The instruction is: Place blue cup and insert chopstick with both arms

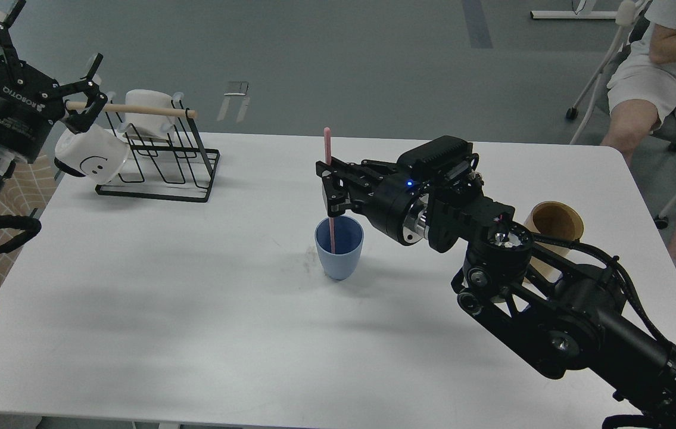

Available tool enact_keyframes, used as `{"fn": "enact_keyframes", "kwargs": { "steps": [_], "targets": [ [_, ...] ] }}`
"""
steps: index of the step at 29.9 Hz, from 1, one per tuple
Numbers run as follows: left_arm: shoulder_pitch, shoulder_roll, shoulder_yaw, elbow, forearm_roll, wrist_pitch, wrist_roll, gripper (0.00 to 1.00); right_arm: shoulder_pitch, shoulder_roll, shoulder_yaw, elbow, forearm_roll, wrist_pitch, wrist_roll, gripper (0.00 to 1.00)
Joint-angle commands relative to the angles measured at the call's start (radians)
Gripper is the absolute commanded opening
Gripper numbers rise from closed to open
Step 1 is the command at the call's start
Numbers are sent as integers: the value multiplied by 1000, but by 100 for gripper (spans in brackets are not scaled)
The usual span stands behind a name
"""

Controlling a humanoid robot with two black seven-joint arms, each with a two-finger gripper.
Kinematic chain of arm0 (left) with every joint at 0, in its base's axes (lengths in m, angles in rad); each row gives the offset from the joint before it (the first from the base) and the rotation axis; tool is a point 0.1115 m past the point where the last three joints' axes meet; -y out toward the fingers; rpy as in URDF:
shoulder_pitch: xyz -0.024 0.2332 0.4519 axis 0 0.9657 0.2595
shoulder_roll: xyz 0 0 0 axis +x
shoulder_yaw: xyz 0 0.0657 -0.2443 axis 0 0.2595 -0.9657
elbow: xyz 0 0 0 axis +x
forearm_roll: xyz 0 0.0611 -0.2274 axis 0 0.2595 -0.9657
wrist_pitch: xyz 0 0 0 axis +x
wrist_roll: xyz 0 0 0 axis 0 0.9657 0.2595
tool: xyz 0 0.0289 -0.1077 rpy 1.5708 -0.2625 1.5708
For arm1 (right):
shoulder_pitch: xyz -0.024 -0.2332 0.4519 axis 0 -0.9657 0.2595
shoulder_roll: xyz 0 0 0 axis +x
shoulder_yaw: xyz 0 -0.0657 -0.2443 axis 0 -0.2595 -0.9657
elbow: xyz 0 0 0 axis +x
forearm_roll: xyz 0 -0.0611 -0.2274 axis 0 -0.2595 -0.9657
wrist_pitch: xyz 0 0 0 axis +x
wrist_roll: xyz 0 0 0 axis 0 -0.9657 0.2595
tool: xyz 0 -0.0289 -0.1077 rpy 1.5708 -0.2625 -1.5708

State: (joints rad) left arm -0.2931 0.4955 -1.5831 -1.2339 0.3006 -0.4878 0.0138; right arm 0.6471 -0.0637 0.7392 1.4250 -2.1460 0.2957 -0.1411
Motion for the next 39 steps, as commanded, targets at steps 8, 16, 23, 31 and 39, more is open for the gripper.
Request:
{"fn": "enact_keyframes", "kwargs": {
  "steps": [8,16,23,31,39],
  "targets": [
    [0,5,-12,-1,-1,2,3,97,20,16,69,15,14,-27,0,93],
    [2,0,-18,-1,0,3,8,97,34,51,342,14,29,-55,9,100],
    [11,-5,-18,-1,0,2,8,97,43,58,497,0,43,-201,8,100],
    [17,-6,-18,-1,0,3,11,97,98,27,618,-37,420,-202,8,100],
    [29,5,-20,-1,-1,12,9,97,98,-91,717,-130,1063,-196,9,99]
  ]
}}
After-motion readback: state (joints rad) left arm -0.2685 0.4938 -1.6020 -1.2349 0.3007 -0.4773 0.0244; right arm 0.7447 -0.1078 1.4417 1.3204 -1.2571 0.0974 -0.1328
